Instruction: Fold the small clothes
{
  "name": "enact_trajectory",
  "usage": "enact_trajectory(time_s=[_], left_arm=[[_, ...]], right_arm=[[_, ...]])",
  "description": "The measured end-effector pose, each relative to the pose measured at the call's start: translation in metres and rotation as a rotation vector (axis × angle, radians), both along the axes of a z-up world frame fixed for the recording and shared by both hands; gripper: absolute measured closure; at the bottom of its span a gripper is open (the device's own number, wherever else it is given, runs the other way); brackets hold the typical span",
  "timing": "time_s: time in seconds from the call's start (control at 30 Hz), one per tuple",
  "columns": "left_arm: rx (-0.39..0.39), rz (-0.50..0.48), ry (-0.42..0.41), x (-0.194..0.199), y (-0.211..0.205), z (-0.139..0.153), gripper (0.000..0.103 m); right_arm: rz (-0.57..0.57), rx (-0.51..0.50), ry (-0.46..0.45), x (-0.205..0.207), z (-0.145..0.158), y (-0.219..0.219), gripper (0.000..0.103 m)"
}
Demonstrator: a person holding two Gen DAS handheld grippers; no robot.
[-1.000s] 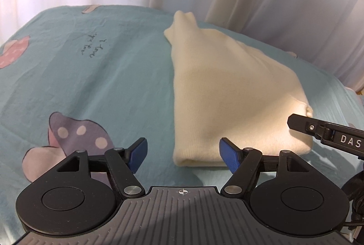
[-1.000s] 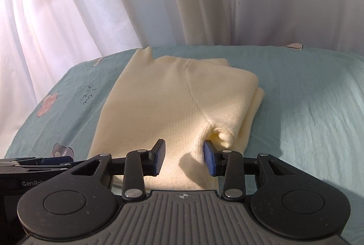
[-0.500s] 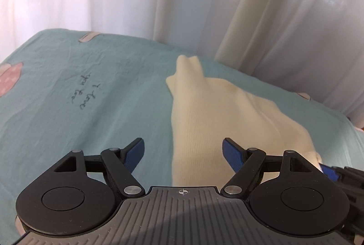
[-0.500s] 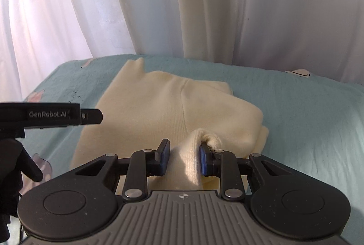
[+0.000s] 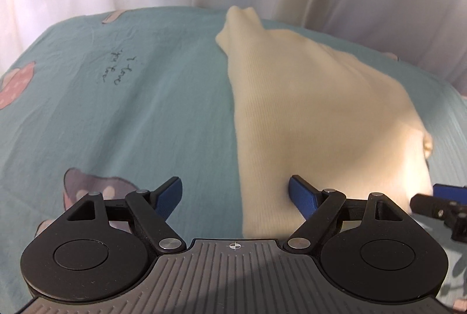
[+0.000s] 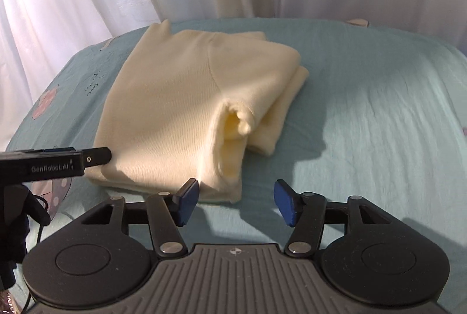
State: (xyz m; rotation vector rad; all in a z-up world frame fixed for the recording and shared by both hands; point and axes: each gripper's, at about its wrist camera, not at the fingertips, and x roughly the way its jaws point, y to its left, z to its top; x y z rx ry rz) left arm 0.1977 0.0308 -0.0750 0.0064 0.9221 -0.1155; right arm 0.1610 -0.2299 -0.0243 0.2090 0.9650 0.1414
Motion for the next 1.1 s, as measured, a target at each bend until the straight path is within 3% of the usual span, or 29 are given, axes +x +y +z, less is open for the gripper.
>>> enact_trajectory(time_s=[0.03,0.1,0.23,0.33,0.4,0.63,1.1], left_arm=[[0.002,-0.006,-0.001,-0.008,0.001,0.001,0.017],[0.011,0.006,0.005,-0.025,0.003,0.004,0.010],[0.044,0.042,0.014,-0.041,0.005,0.008,0.006],[0.099,0.046,0.053,-0.039,0.002,0.009,0.006],[0.121,0.048,0.038,-0.042,0.001,0.012,0.005],[0.072,0.060,0.035,-0.048,0.002,0.025,0.001],[0.123,0.053,0.032,-0.049,-0.008,0.028,0.001]], right_arm=[[-0.026,0.005,0.028,-0.007,0.000,-0.001,0.019],[-0.047,0.002,0.057,-0.017,0.001,0.001,0.005],[-0.038,-0.050,0.092,-0.027,0.006,0.016,0.004],[-0.072,-0.135,0.182,-0.017,0.006,0.031,0.004],[-0.059,-0.146,0.229,-0.012,0.007,0.038,0.004],[-0.113,-0.148,0.195,-0.013,0.017,0.049,0.004],[-0.145,-0.193,0.159,-0.014,0.026,0.047,0.004]])
